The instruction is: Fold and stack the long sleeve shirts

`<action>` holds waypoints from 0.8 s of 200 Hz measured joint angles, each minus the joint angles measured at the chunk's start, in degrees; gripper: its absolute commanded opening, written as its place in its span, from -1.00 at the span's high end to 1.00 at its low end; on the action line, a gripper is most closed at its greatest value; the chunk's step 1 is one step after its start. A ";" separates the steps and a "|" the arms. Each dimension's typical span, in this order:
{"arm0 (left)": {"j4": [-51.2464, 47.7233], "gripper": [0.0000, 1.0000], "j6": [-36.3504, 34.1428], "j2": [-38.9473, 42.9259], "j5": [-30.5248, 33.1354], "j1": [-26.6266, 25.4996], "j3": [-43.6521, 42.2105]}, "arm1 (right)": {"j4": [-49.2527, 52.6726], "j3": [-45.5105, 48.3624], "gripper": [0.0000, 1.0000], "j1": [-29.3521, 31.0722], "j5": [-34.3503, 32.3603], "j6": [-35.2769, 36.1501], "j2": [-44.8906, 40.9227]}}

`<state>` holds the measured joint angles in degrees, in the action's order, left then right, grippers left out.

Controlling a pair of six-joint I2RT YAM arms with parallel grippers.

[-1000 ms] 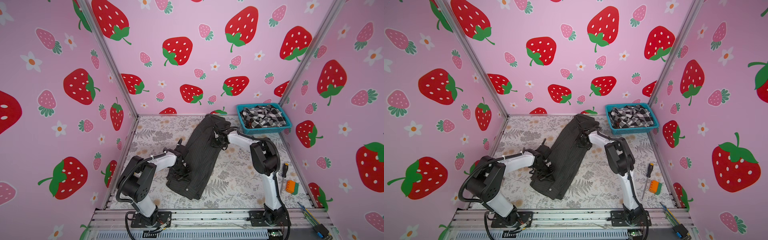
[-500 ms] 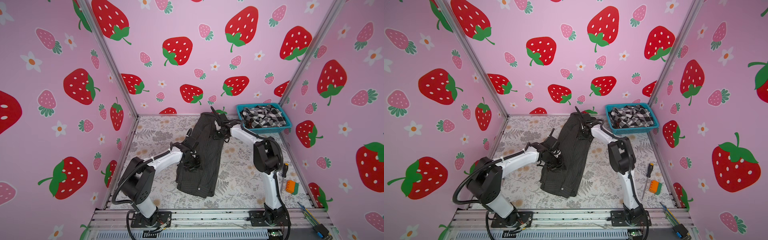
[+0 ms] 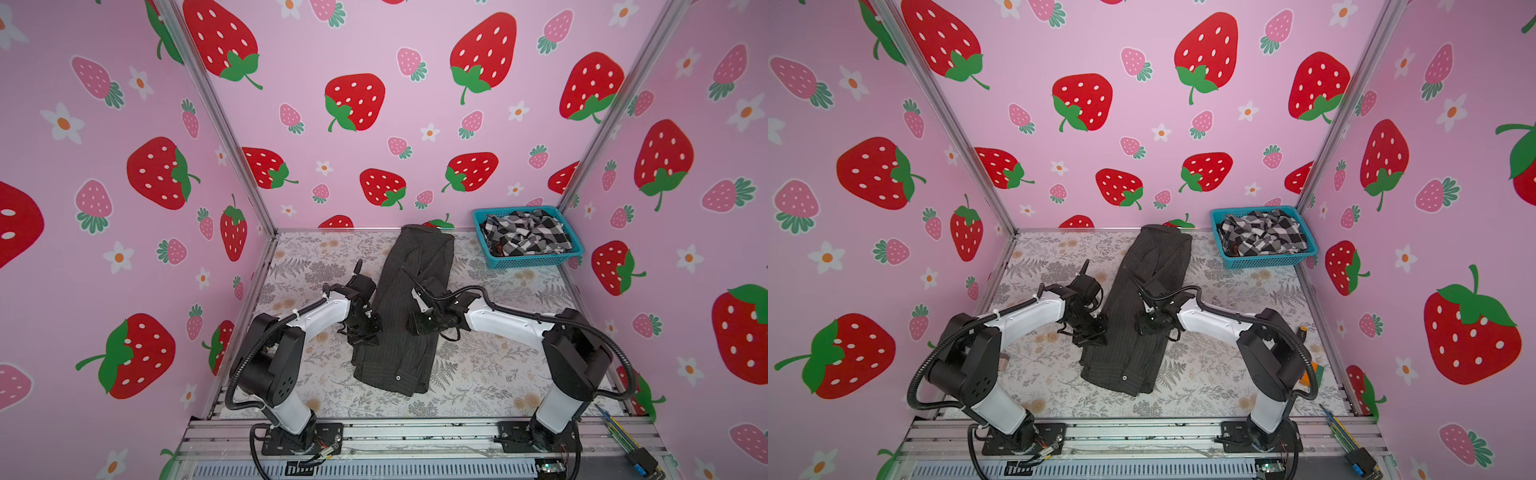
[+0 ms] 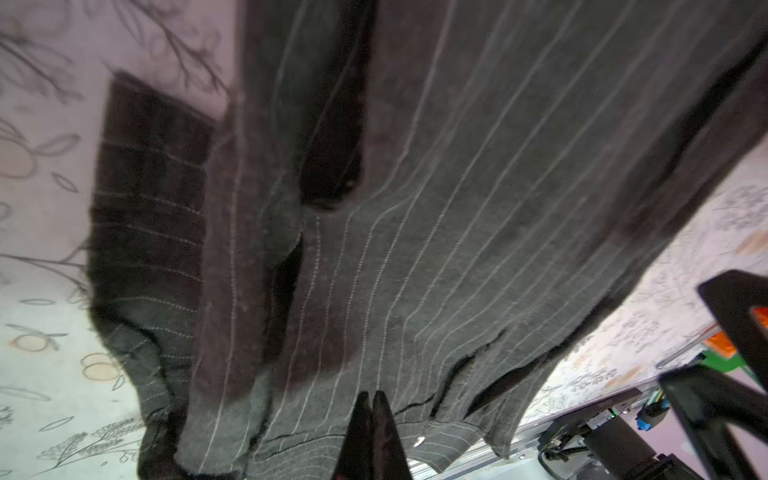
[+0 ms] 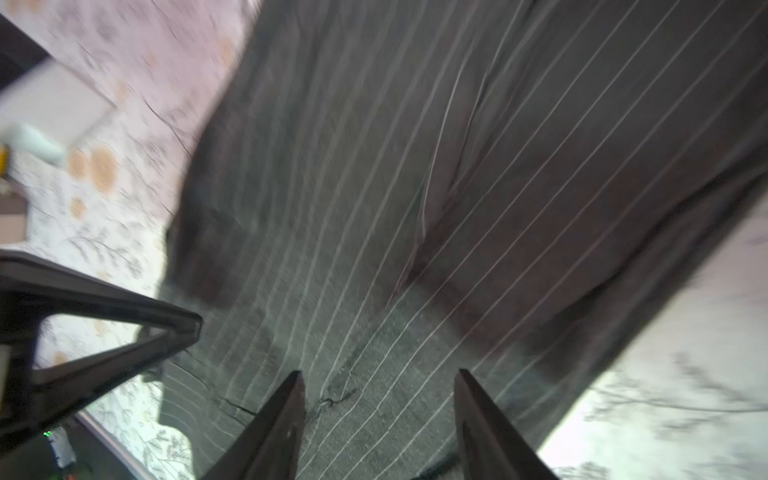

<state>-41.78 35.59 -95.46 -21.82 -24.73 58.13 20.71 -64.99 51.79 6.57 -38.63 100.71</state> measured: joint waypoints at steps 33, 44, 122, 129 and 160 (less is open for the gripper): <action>1.40 1.00 0.85 -1.05 -1.79 -0.15 -3.37 | -0.15 1.53 -0.10 -1.31 -0.26 -1.92 2.29; 1.73 1.00 1.29 -1.42 -2.27 -0.52 -4.00 | -0.11 1.53 -0.08 -2.10 -0.37 -2.12 3.15; 6.54 0.57 5.68 -7.26 -8.28 -10.73 0.00 | 1.44 0.55 -0.04 -10.27 -1.66 -0.52 4.11; 6.32 0.42 5.55 -7.32 -8.33 -11.17 0.79 | 1.92 0.28 -0.05 -10.82 -2.01 -0.04 4.13; 1.18 -0.06 5.01 -0.96 -4.83 -10.19 4.68 | 3.91 -0.35 -0.05 -11.89 -2.97 2.03 3.04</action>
<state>-40.60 40.60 -96.42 -26.65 -34.92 62.81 24.62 -65.34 39.90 3.60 -36.60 103.74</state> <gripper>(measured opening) 0.457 0.524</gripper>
